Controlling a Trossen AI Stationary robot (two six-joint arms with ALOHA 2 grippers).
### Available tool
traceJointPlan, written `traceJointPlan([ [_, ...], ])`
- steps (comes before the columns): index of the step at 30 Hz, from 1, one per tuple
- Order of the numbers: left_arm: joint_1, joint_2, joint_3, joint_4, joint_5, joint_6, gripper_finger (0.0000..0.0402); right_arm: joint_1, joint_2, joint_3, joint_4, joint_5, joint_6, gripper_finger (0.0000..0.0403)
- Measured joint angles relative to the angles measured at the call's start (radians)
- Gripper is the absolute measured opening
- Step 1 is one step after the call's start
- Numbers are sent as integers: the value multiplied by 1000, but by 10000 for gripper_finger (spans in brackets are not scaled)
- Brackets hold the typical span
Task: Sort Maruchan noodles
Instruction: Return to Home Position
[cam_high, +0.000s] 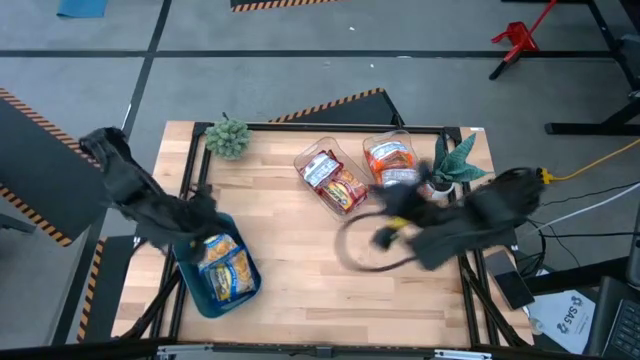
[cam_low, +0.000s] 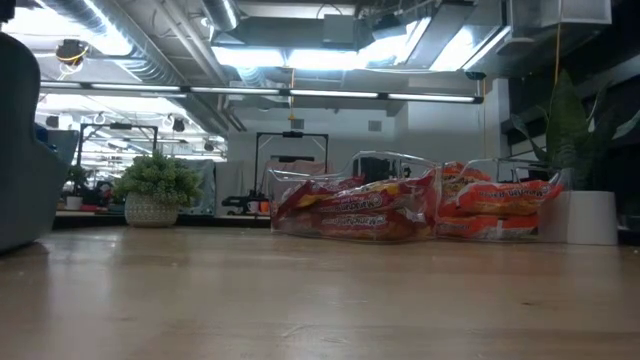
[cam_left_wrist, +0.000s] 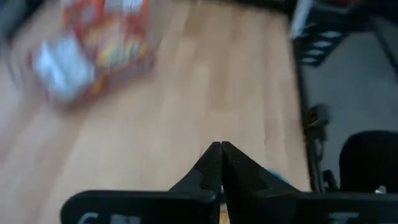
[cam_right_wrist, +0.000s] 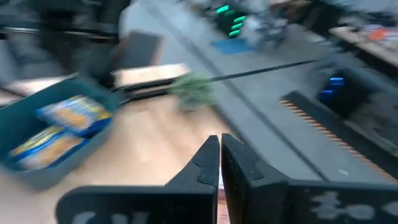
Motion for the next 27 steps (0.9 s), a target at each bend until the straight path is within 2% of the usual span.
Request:
traceJointPlan([
  [2,-28,-27,56,0,-33,122,0,48,-64,-1,-167,105,145,2],
  [3,-40,-44,81,-1,-57,168,0,74,-96,-17,-186,145,216,2],
  [5,-62,-82,124,-13,-97,261,0,128,-186,-115,-141,173,198,2],
  [7,-73,-127,139,-29,-98,293,0,190,-267,-230,-99,189,209,2],
  [12,-76,-237,95,-34,-124,269,0,253,-497,-651,-103,274,521,1],
  [15,-76,-317,18,4,-142,267,0,261,-648,-935,-1,283,699,1],
  [18,-76,-415,-115,114,-119,272,0,261,-787,-1222,237,270,756,0],
  [21,-76,-539,-265,265,-17,286,0,260,-917,-1479,584,226,680,0],
  [25,-76,-711,-467,483,104,332,0,245,-1022,-1764,1218,73,356,0],
  [27,-76,-798,-553,581,162,361,0,211,-1048,-1875,1592,-90,130,0],
])
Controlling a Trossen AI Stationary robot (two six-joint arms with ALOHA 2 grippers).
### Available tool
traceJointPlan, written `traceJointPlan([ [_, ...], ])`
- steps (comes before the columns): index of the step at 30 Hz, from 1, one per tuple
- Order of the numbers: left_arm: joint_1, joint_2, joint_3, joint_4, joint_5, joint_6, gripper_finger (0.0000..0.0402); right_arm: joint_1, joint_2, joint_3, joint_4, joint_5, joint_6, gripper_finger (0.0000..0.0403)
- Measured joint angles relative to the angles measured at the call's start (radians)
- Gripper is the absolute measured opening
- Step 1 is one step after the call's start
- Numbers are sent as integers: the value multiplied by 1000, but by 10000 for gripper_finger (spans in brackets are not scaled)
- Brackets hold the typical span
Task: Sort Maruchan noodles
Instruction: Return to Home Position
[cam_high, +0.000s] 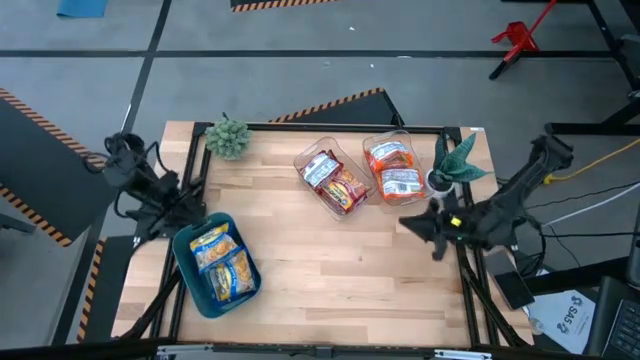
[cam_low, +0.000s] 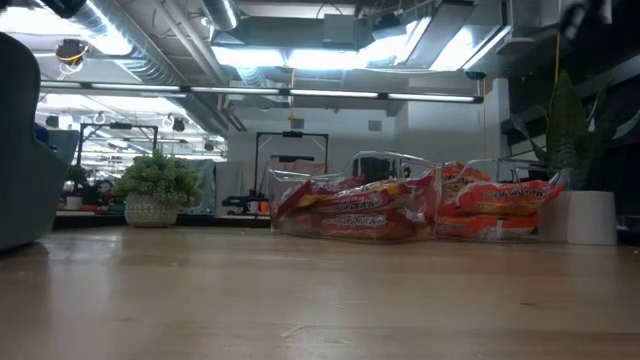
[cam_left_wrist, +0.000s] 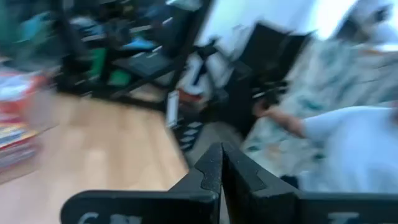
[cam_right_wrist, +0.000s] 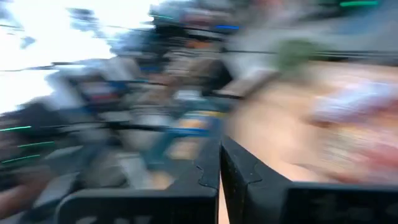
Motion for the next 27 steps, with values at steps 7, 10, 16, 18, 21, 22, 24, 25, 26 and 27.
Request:
traceJointPlan([
  [7,5,-121,-109,124,173,73,0,-200,-109,-149,531,-548,-411,0],
  [10,5,-121,-101,160,216,105,0,-259,-241,-145,339,-500,-380,0],
  [16,6,-121,-55,105,239,110,0,-298,-545,-79,-31,-271,-348,0],
  [18,6,-121,-35,86,223,133,0,-298,-656,-39,-135,-240,-357,0],
  [21,6,-122,-25,80,214,171,0,-299,-724,-27,-253,-234,-358,0],
  [22,6,-121,-28,63,213,175,0,-297,-724,-26,-314,-222,-358,0],
  [24,6,-122,-55,61,192,171,0,-298,-719,-33,-357,-220,-322,0],
  [25,6,-122,-77,62,172,154,0,-299,-711,-61,-358,-213,-283,0],
  [26,6,-121,-102,70,165,137,0,-298,-699,-96,-366,-201,-249,0],
  [27,6,-122,-133,100,166,120,0,-298,-694,-140,-387,-194,-216,0],
])
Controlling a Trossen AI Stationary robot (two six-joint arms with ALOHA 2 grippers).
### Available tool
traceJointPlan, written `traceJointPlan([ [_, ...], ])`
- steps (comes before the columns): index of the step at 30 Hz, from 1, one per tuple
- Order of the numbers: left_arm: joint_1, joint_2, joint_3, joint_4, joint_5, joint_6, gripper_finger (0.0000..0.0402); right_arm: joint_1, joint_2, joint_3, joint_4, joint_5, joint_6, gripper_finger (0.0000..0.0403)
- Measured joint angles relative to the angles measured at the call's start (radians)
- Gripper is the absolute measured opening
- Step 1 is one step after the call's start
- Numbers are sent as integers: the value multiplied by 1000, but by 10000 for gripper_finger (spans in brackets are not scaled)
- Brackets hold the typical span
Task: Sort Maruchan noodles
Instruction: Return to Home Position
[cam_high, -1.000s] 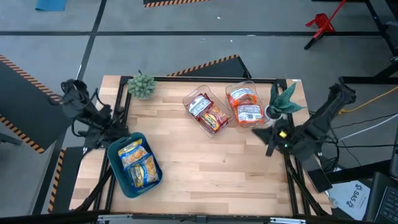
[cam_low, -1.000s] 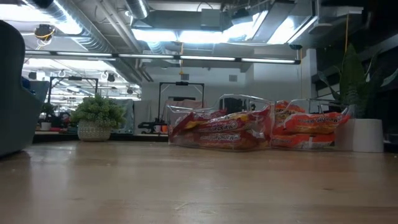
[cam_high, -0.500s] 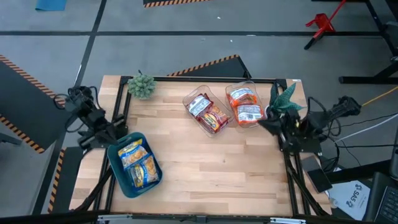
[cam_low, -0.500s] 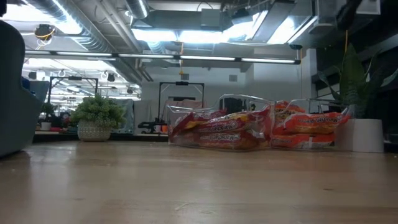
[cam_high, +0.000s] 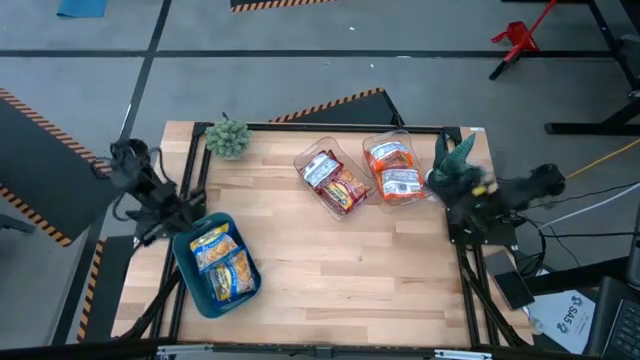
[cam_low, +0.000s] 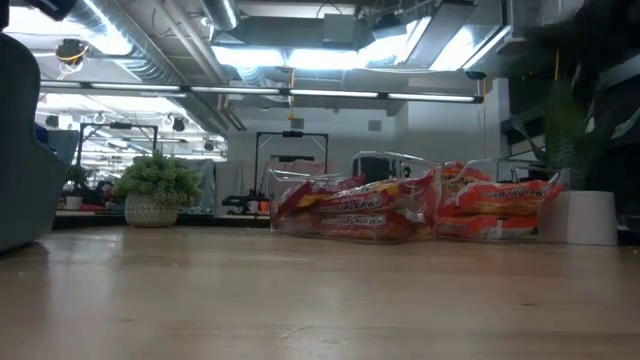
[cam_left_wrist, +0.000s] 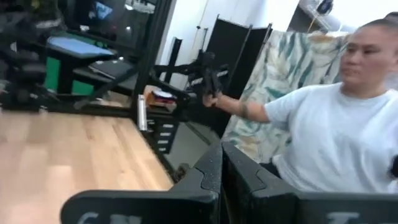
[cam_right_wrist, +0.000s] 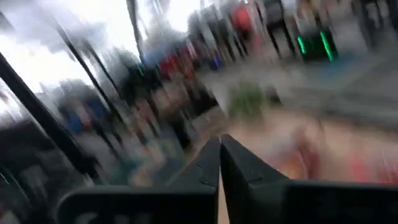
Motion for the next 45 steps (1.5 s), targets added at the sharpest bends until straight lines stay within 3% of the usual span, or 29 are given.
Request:
traceJointPlan([
  [2,0,0,-80,90,-4,-26,0,0,0,-82,10,-20,84,0],
  [7,0,0,-314,347,-12,-80,0,-1,-2,-314,246,-81,168,0],
  [11,0,0,-466,509,-44,-97,0,0,45,-322,303,-104,101,0],
  [18,0,2,-465,465,-199,-21,0,0,49,-321,271,-106,89,0],
  [22,0,2,-465,459,-235,27,0,0,48,-322,286,-232,90,0],
  [26,0,2,-465,448,-230,11,0,0,48,-322,272,-342,90,0],
  [34,0,3,-465,434,-122,72,0,0,55,-322,262,-338,10,0],
  [39,0,3,-465,434,-122,108,0,0,55,-321,259,-361,-43,0],
  [45,0,3,-465,434,-122,32,0,0,55,-321,258,-361,-41,0],
])
